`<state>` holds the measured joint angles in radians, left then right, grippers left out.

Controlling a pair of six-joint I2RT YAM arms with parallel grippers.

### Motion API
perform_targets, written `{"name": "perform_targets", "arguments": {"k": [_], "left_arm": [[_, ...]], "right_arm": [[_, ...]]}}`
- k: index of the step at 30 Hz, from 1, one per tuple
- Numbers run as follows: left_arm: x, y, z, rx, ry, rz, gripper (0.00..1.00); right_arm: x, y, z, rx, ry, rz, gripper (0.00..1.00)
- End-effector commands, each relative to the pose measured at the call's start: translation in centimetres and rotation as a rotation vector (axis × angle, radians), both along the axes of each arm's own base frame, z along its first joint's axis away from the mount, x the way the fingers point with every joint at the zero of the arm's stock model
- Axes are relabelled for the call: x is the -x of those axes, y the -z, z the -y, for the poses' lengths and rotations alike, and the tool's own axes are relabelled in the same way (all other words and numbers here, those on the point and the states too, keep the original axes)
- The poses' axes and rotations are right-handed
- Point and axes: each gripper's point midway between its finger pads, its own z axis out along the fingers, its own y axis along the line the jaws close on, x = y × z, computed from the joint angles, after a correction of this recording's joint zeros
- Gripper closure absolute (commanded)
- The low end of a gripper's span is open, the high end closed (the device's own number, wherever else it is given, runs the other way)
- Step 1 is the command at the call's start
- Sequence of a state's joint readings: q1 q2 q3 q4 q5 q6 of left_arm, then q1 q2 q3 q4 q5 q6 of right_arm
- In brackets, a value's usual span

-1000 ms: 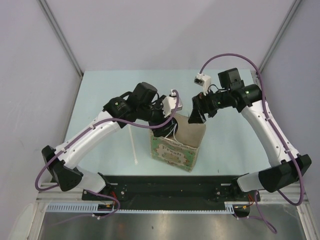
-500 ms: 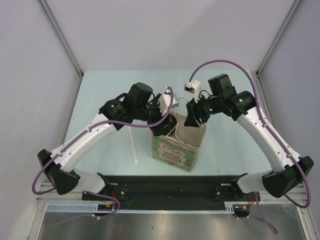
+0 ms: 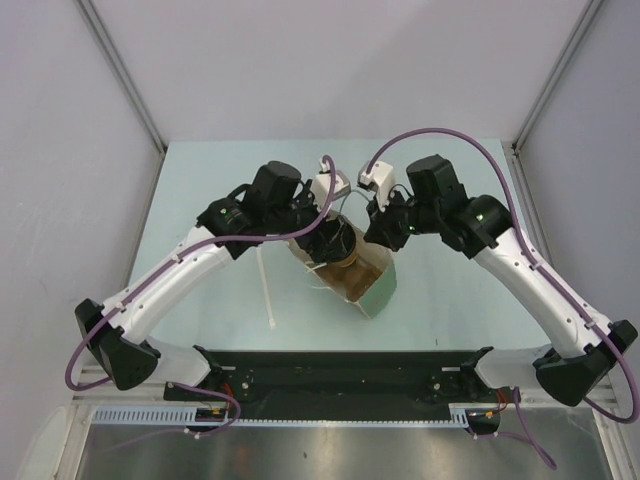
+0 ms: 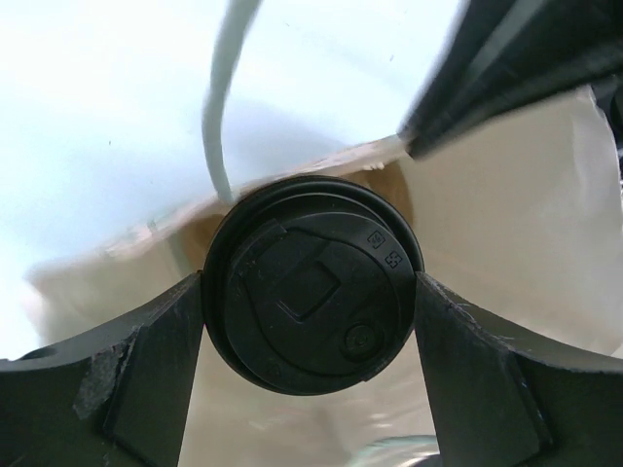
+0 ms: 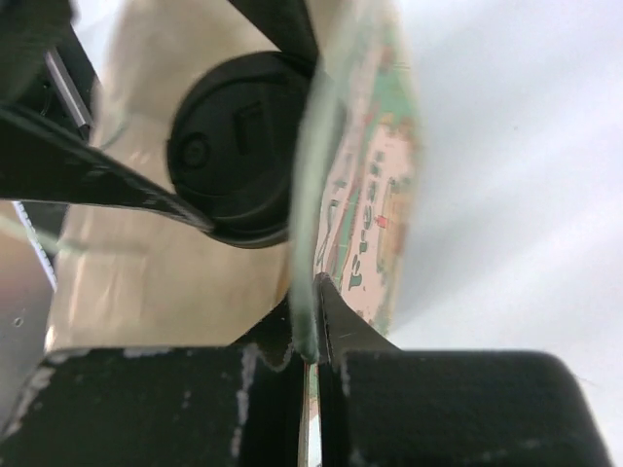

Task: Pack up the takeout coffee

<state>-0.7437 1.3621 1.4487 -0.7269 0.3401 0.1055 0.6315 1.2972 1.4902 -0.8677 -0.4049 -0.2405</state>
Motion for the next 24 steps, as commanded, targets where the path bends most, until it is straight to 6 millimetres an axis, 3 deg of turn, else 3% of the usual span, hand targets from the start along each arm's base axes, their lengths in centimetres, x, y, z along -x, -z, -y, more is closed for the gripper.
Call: {"name": "perform_targets", "arguments": {"k": [1,4,11,14,18,24], "left_arm": [[-0.4,-1.5,0.5,0.057,-0.043,0.024,0.61],[0.8,-0.5,1.0,0.064,-0.007,0.023,0.61],[2.3,5.1,0.0,-0.036,0.034,0.151,0.62],[3.1,5.6,-0.3,-0.023,0.051,0.213,0.62],[4.2,4.9,-0.4,0.013,0.072,0.312,0.62],[4.3,2.2,0.0,0.069,0.116,0.488,0.62]], "right_arm": [[-0.1,-2.3,-0.5,-0.028,0.046,0.109,1.0],[0.2,-2.1,-0.7,-0.038,0.053,0.087,1.0],[0.9,-2.0,-0.6,-0.075,0.057,0.078,1.0],[1.4,-2.7,-0.3,-0.109,0.053,0.113,1.0],[2.4,-2.5,-0.5,-0.142,0.017,0.101,1.0],[3.5,-3.3,-1.2,-0.198,-0.049,0.071,1.0]]}}
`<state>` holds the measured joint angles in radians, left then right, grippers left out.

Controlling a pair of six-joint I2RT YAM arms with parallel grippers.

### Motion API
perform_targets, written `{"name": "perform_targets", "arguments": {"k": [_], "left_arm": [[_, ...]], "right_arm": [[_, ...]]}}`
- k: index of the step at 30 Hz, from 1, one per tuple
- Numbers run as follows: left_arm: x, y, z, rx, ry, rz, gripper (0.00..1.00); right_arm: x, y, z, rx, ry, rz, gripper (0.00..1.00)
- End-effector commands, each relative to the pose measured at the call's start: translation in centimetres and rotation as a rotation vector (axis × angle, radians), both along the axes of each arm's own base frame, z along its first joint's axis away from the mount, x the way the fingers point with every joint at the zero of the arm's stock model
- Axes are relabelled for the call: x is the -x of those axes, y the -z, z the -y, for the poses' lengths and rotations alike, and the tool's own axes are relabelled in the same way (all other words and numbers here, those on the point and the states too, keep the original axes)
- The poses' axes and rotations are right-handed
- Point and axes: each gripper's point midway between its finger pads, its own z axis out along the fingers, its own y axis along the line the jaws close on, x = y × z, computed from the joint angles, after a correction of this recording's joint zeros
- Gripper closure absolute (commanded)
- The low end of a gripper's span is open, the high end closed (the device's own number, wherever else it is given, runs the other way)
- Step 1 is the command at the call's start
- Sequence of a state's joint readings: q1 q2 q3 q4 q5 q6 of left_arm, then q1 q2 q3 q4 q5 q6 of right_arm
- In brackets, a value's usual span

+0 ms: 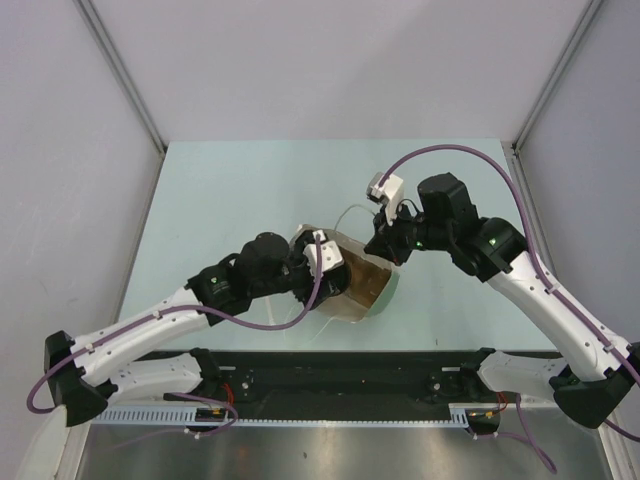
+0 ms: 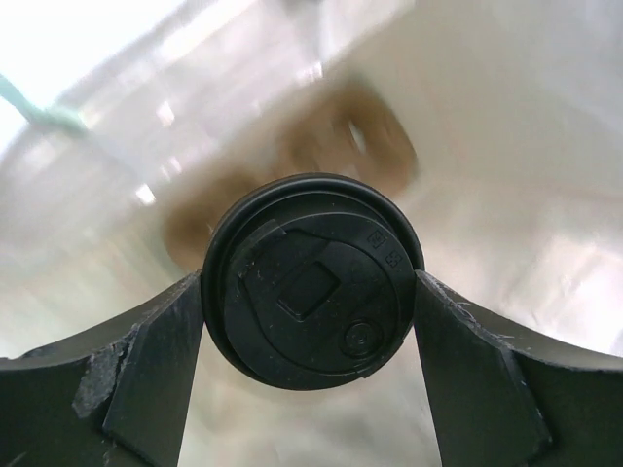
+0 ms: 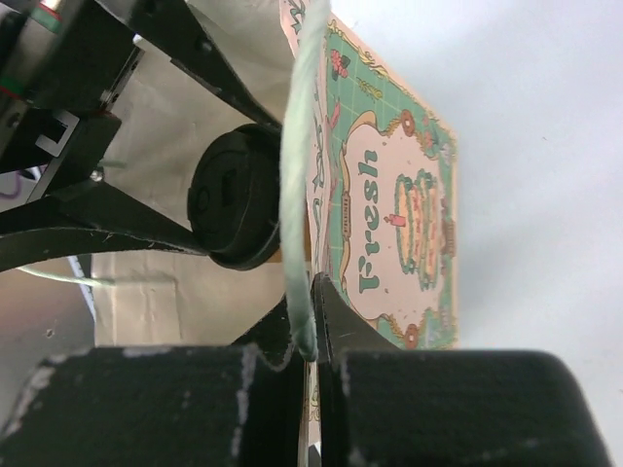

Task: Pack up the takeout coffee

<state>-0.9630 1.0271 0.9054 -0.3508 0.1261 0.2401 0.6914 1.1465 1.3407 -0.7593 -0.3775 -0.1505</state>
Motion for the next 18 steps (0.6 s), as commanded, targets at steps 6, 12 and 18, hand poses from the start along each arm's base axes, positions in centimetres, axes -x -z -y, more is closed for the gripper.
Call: {"name": "perform_targets", "arguments": {"k": [6,12,18], "left_arm": [[-0.2,-2.1,1.8,0.007,0.155,0.282,0.63],[1.4,-0.1,2.2,-0.048,0.328,0.34,0.64],[2.0,-1.3,2.6,-0.066,0.426,0.431,0.65]], "right_arm": [[0.5,-2.9,-1.6,-0.123,-0.072,0.052,1.0],[1.5,-2.5,-2.2,-0.139,-0.167,0.074,1.0],[3.1,-2.3,-2.7,-0.139,-0.316,0.111,1.0]]}}
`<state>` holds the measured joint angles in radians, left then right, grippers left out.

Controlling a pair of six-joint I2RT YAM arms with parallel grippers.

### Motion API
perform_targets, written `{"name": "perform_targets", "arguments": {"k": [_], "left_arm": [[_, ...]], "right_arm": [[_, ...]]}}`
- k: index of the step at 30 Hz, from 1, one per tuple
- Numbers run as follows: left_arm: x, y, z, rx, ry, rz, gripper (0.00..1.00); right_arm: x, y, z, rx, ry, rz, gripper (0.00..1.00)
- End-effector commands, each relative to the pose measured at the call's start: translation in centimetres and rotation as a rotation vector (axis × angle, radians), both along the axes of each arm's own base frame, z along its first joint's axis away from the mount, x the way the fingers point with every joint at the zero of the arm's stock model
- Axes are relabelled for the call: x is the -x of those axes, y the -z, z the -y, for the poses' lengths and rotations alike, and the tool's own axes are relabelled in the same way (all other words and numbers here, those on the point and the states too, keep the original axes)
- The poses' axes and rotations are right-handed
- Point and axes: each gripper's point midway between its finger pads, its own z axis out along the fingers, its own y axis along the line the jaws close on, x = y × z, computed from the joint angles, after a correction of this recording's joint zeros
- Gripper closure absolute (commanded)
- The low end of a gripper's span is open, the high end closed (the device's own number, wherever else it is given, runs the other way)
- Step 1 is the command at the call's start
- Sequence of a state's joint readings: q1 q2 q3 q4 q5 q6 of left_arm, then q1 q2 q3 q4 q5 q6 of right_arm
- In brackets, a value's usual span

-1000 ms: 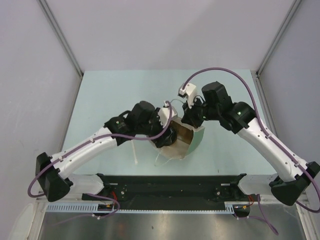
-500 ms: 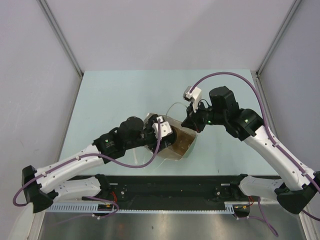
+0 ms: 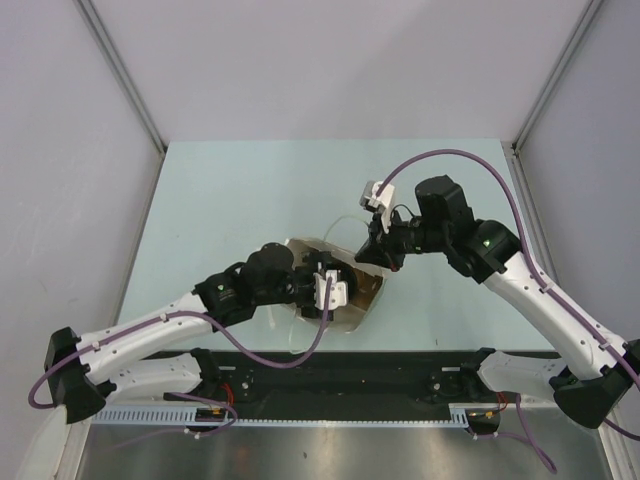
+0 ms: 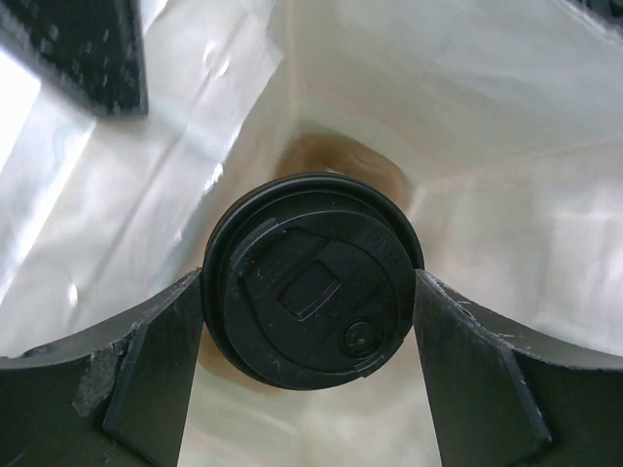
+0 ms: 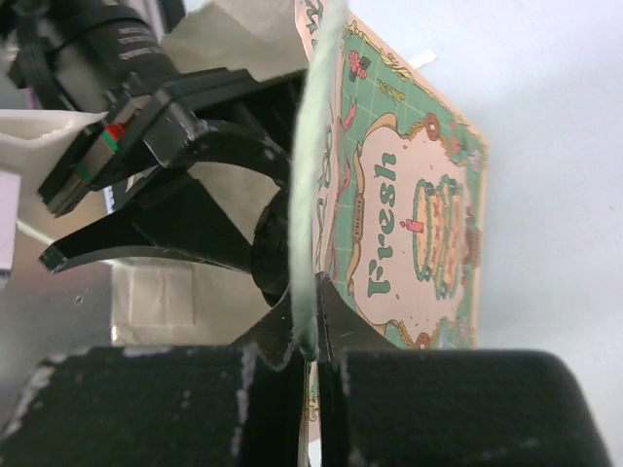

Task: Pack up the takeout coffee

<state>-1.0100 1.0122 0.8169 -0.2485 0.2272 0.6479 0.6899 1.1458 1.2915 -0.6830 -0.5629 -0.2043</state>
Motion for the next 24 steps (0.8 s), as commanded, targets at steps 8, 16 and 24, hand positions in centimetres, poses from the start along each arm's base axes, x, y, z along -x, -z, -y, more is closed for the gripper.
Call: {"name": "perform_targets", "arguments": {"k": [8,16,24], "left_arm": [[1.5,-4.3,0.9,-0.042,0.222,0.162,0.66],[1.0,-0.9,2.0,-0.137,0.278,0.153,0.66],[-0.2,1.0,3.2,-0.227,0.274,0.13,0.66]], "right_arm": [[1.3,-1.9,-0.8,-0.065,-0.177,0.117,1.0],[1.6,-2.5,-1.4,-0.088,-0.214,0.137,1.0],[2.0,-1.8,-2.0,-0.058,-0.255,0.167,1.0]]}}
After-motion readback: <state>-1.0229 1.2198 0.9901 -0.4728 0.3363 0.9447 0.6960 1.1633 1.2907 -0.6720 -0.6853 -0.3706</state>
